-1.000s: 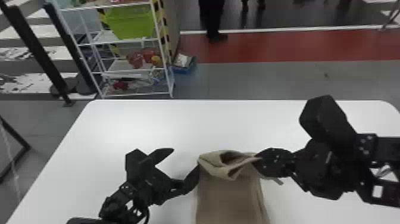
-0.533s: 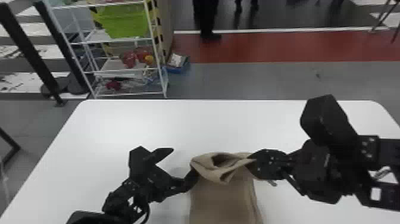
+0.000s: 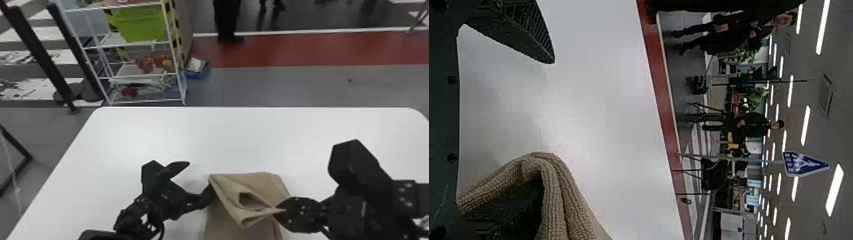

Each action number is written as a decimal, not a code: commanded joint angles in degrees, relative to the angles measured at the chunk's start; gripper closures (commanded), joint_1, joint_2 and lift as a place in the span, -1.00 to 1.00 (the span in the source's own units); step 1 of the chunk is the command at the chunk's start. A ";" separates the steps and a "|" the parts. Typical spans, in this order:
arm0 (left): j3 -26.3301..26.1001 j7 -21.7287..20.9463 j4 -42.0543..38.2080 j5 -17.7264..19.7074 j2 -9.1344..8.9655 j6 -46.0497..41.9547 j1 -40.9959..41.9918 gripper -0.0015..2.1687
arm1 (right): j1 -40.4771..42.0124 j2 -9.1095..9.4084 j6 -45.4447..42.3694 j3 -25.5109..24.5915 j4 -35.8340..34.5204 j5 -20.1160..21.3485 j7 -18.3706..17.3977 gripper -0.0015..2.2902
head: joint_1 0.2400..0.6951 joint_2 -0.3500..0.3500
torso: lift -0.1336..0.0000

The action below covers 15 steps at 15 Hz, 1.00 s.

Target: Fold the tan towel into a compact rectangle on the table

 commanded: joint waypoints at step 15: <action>-0.04 -1.03 -0.92 0.07 -0.41 -0.58 1.86 -0.94 | -0.82 3.55 -1.14 9.29 4.20 5.91 -1.57 0.00 | 1.00 0.46 | -0.84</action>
